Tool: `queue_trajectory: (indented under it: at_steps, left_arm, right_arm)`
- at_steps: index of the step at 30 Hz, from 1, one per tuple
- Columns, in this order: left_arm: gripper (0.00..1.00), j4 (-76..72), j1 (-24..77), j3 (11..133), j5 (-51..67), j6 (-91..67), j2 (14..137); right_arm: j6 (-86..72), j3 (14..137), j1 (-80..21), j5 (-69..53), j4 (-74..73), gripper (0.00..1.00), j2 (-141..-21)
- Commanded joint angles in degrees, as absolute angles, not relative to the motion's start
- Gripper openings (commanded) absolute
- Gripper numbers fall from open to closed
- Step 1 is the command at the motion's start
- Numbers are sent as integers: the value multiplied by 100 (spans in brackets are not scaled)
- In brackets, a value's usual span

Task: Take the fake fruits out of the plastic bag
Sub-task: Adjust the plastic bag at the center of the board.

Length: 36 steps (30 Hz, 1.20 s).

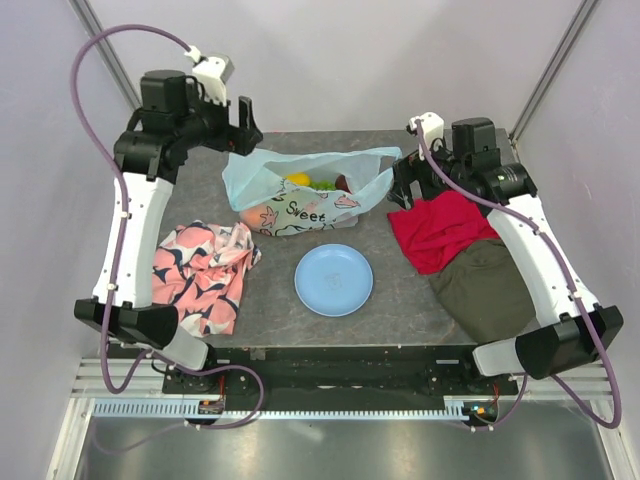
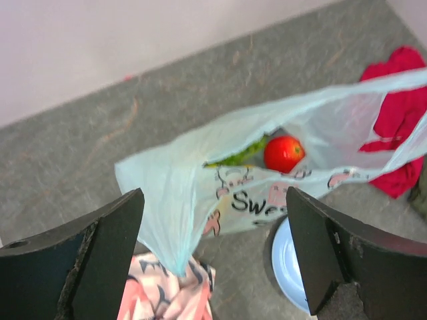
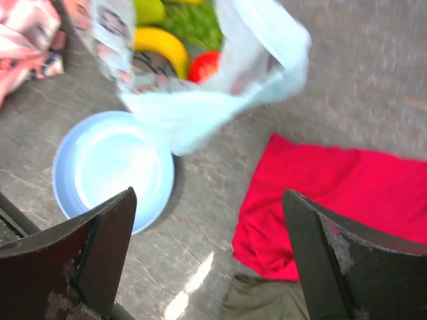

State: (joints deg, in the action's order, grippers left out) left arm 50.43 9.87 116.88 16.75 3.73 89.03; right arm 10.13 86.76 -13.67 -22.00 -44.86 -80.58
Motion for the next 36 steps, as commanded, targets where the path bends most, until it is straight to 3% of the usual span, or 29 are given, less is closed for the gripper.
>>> queue_trajectory:
  at_steps: [1,8,16,20,22,23,24,26,27,34,36]
  left_arm:
    - [94,5599,1055,10953,1223,729,8746]
    - [96,5722,660,9161,826,783,8033]
    - [95,5089,562,8876,1301,554,8734]
    - [80,4896,562,9210,1370,597,9271]
    - [47,4694,562,9412,1520,615,9509]
    - [28,4667,562,9787,1573,659,9849]
    - [3,4650,562,10043,1704,677,10044]
    - [2,4650,562,10965,1941,694,10727]
    - [2,4623,562,11317,2108,712,10949]
    - [2,4178,589,15613,2593,431,13033]
    - [2,3510,633,15444,2444,352,12729]
  right_arm:
    - [845,9270,-1441,-2101,-4421,98,-8112]
    - [71,9606,-1450,-2443,-4184,98,-8612]
    - [-316,10054,-1477,-1847,-4157,98,-9561]
    - [-579,10160,-1477,-1644,-3868,98,-9808]
    - [-615,10353,-1477,-1617,-3657,84,-10009]
    - [-580,10484,-1485,-1635,-3621,62,-10124]
    - [-545,10799,-1477,-1591,-3569,48,-10247]
    - [-493,11160,-1415,-1338,-3438,17,-10660]
    - [-475,11588,-1380,-1240,-3350,12,-10818]
    - [-387,14825,-889,-423,-2840,9,-12893]
    - [-378,14706,-826,-117,-2165,8,-12781]
